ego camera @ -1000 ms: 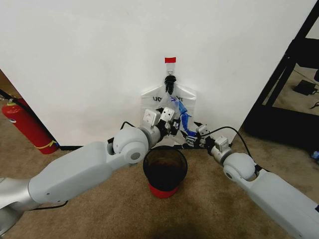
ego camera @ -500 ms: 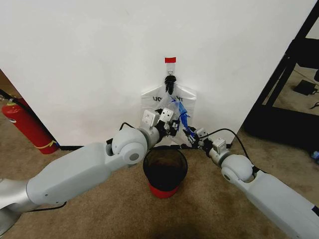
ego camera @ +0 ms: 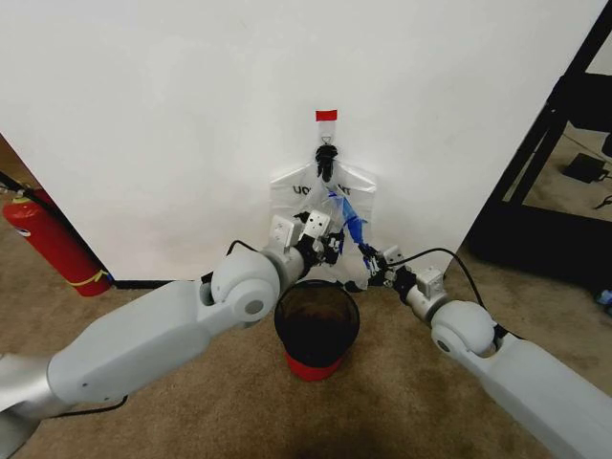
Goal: Pick up the garbage bag from the wall and place it over the trash bin.
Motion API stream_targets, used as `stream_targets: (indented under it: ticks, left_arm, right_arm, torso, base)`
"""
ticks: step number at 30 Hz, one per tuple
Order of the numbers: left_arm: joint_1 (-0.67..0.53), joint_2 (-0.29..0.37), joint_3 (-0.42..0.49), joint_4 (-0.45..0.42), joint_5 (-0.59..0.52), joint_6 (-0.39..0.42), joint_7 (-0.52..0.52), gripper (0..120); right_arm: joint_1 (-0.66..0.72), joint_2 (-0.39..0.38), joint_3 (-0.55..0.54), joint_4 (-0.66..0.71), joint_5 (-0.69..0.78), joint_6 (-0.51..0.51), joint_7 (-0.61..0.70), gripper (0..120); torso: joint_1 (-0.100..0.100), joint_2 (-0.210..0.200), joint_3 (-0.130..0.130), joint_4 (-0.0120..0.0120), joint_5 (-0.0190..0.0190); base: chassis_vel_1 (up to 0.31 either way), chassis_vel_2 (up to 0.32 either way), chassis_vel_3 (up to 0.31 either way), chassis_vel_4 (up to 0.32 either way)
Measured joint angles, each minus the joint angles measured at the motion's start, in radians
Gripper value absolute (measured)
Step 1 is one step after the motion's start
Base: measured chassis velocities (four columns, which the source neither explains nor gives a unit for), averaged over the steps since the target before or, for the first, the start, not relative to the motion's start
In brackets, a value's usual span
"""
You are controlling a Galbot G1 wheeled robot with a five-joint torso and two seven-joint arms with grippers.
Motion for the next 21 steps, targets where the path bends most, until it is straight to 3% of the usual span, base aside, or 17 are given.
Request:
stream_targets:
  ticks: [10,16,21]
  left_arm:
    - [0.212,0.068,-0.065,-0.129,0.058,-0.004,-0.005,0]
    - [0.269,0.096,-0.105,-0.178,0.07,-0.002,-0.005,0]
    - [0.322,0.117,-0.187,-0.227,0.086,-0.002,-0.005,0]
  right_arm:
    - [-0.133,-0.055,0.032,0.121,0.015,0.024,-0.006,0]
    - [-0.176,-0.063,0.042,0.155,-0.005,0.024,-0.004,0]
    - [-0.173,-0.068,0.051,0.187,0.006,0.024,0.011,0]
  torso:
    - [0.0,0.0,0.0,0.0007,0.0004]
    - [0.0,0.0,0.0,-0.0003,0.0003]
    - [0.0,0.0,0.0,0.0006,0.0001]
  base:
    - [0.0,0.0,0.0,0.0]
    - [0.0,0.0,0.0,0.0]
    - [0.0,0.0,0.0,0.0]
